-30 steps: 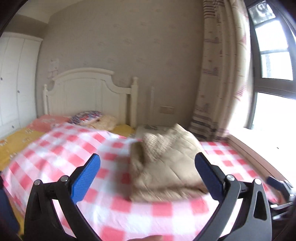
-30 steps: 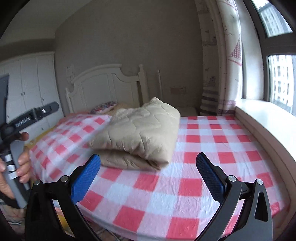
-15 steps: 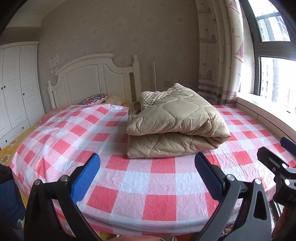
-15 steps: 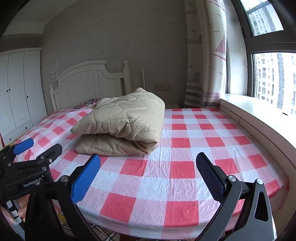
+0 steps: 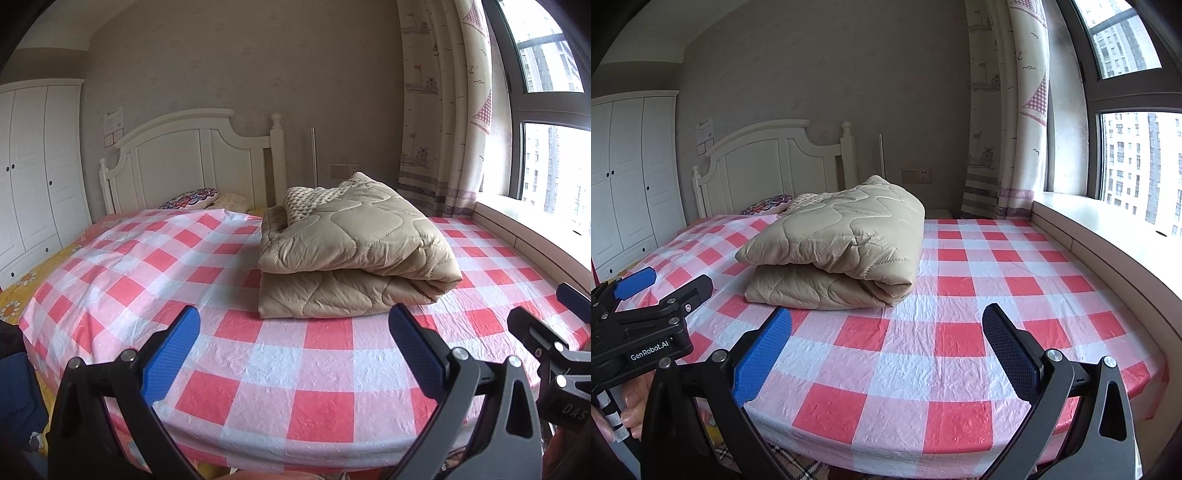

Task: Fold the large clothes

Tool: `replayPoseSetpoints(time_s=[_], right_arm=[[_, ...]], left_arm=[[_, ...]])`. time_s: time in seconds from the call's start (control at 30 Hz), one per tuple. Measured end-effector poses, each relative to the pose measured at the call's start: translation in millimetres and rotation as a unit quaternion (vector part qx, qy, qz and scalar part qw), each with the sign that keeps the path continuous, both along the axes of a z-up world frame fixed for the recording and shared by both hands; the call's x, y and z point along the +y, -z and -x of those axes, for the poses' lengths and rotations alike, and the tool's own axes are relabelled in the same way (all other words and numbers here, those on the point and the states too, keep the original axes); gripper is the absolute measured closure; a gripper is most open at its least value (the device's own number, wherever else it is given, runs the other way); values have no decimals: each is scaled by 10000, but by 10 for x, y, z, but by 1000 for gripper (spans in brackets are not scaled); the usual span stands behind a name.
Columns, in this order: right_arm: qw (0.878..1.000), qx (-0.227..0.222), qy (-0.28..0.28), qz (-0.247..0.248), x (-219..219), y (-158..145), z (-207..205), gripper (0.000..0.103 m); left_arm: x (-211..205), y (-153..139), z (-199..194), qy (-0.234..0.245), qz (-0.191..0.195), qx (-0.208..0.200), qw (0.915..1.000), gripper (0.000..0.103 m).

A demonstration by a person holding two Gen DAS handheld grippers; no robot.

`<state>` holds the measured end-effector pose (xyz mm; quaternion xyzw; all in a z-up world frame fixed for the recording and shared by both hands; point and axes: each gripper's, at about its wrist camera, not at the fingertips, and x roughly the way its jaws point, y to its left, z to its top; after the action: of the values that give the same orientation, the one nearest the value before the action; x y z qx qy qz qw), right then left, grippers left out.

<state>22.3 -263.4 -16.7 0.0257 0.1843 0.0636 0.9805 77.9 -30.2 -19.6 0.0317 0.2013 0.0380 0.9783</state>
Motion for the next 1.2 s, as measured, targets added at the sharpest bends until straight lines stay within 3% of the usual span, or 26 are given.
replayPoseSetpoints(time_s=[1.2], right_arm=[[9998,-123,51,115,-4,-7,21,4]], left_arm=[[24,28,24,-13,-12,3,10000,2]])
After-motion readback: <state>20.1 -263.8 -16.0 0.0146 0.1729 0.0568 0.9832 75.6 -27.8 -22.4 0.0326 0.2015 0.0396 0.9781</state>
